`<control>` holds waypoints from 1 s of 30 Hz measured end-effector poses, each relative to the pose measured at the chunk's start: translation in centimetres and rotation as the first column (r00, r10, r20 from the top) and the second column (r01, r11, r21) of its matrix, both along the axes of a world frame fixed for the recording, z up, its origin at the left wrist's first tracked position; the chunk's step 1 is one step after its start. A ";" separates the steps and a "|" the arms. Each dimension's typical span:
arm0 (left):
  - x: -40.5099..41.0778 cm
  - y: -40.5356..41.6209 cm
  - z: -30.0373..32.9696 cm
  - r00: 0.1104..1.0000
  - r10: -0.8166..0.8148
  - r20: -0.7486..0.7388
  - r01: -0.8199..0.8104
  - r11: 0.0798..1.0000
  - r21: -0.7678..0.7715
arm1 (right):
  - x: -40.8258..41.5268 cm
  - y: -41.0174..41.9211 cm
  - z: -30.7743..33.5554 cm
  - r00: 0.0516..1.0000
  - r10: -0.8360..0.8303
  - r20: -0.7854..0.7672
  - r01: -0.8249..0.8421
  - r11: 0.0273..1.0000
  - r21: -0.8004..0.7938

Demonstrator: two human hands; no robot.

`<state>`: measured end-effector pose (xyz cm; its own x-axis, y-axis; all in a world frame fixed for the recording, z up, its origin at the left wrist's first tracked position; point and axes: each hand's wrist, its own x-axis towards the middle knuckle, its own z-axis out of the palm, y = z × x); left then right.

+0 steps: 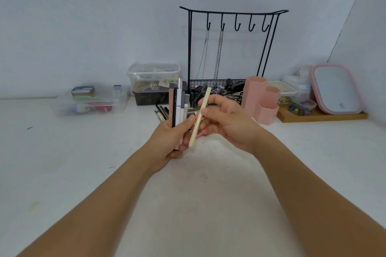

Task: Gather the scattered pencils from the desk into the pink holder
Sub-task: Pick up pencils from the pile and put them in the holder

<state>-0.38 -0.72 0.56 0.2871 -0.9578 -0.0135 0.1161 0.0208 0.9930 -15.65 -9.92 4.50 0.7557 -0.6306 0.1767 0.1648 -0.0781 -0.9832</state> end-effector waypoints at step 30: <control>-0.2 -0.4 -0.2 0.995 0.096 0.007 -0.096 0.995 0.035 | -5.4 -5.7 -0.3 0.279 -0.891 -0.358 0.225 0.423 -0.878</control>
